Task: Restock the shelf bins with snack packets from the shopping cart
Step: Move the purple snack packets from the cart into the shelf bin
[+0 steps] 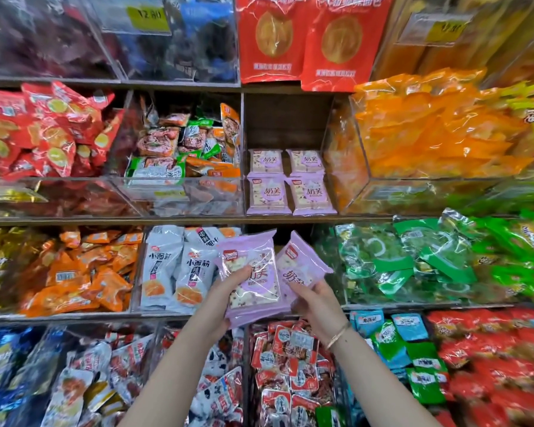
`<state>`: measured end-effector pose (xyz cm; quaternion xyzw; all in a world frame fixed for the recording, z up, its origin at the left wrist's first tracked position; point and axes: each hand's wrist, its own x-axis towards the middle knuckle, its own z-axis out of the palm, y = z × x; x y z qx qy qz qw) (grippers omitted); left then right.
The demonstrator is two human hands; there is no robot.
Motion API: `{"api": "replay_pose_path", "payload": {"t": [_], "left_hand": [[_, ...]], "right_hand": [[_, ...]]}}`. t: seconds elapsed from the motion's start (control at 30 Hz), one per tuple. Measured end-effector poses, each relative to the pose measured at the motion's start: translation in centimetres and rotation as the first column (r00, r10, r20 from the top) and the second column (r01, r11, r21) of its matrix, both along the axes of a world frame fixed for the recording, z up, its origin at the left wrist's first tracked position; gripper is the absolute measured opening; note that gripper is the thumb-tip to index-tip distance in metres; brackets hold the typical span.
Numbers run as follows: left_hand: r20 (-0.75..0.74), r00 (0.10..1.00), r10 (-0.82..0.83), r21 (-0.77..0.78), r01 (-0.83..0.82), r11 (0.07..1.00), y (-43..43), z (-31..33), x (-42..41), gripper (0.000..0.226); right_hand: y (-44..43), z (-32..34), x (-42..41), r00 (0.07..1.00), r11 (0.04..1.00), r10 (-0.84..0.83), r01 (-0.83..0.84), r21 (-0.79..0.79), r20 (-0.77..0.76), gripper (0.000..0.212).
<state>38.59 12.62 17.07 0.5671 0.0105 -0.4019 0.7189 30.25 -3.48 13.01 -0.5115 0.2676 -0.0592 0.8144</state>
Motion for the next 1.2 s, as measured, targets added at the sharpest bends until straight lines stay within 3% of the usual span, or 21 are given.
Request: {"api": "replay_pose_path", "payload": {"t": [0.07, 0.1, 0.17, 0.3, 0.4, 0.53, 0.6, 0.7, 0.8, 0.93, 1.1, 1.2], "left_hand": [[0.027, 0.999, 0.023, 0.007, -0.023, 1.0, 0.7, -0.2, 0.7, 0.088], [0.029, 0.999, 0.042, 0.011, -0.043, 0.999, 1.1, 0.1, 1.0, 0.084], [0.026, 0.996, 0.09, 0.009, -0.09, 0.996, 1.8, 0.6, 1.9, 0.069], [-0.023, 0.989, 0.143, -0.011, -0.143, 0.99, 2.9, 0.8, 3.3, 0.038], [-0.013, 0.987, 0.158, 0.038, -0.158, 0.987, 3.2, 0.8, 3.8, 0.024], [-0.032, 0.983, 0.178, 0.007, -0.178, 0.984, 3.3, 0.6, 4.2, 0.039], [-0.022, 0.98, 0.195, 0.006, -0.195, 0.981, 3.5, 0.4, 4.6, 0.057], [-0.048, 0.981, 0.19, 0.015, -0.189, 0.982, 3.6, 0.0, 5.4, 0.029], [-0.081, 0.97, 0.228, 0.016, -0.228, 0.974, 3.7, -0.9, 5.8, 0.019], [-0.139, 0.958, 0.25, 0.013, -0.251, 0.968, 3.3, -1.4, 6.1, 0.041], [-0.158, 0.96, 0.231, 0.0, -0.234, 0.972, 3.1, -1.9, 6.2, 0.069], [-0.164, 0.961, 0.222, -0.034, -0.231, 0.972, 3.0, -1.2, 6.1, 0.066]], "right_hand": [[-1.3, 1.3, 1.1, 0.997, 0.995, -0.063, 0.066, -0.081, 0.038, 0.025], [-2.2, 2.4, 2.0, 0.994, 0.988, -0.078, 0.086, -0.126, 0.07, 0.028], [-4.4, 4.8, 4.7, 0.99, 0.973, -0.085, 0.107, -0.203, 0.116, 0.028], [-7.2, 8.8, 12.2, 0.984, 0.949, -0.176, 0.177, -0.26, 0.031, 0.026], [-8.6, 9.5, 18.1, 0.972, 0.919, -0.235, 0.221, -0.326, -0.002, 0.045], [-10.2, 7.9, 24.1, 0.961, 0.879, -0.246, 0.167, -0.447, -0.124, 0.019], [-10.7, 7.0, 26.1, 0.963, 0.901, -0.213, 0.129, -0.414, -0.164, 0.022], [-10.9, 6.0, 27.5, 0.973, 0.902, -0.196, 0.128, -0.412, -0.126, 0.019], [-10.8, 5.6, 27.2, 0.985, 0.768, -0.113, 0.006, -0.64, -0.127, 0.034], [-11.7, 5.2, 27.4, 0.99, 0.57, -0.1, -0.025, -0.821, -0.1, 0.04], [-12.7, 4.5, 28.2, 0.974, 0.466, -0.088, -0.145, -0.873, -0.208, 0.031], [-12.1, 5.6, 27.3, 0.965, 0.396, -0.091, -0.193, -0.898, -0.247, 0.048]]}}
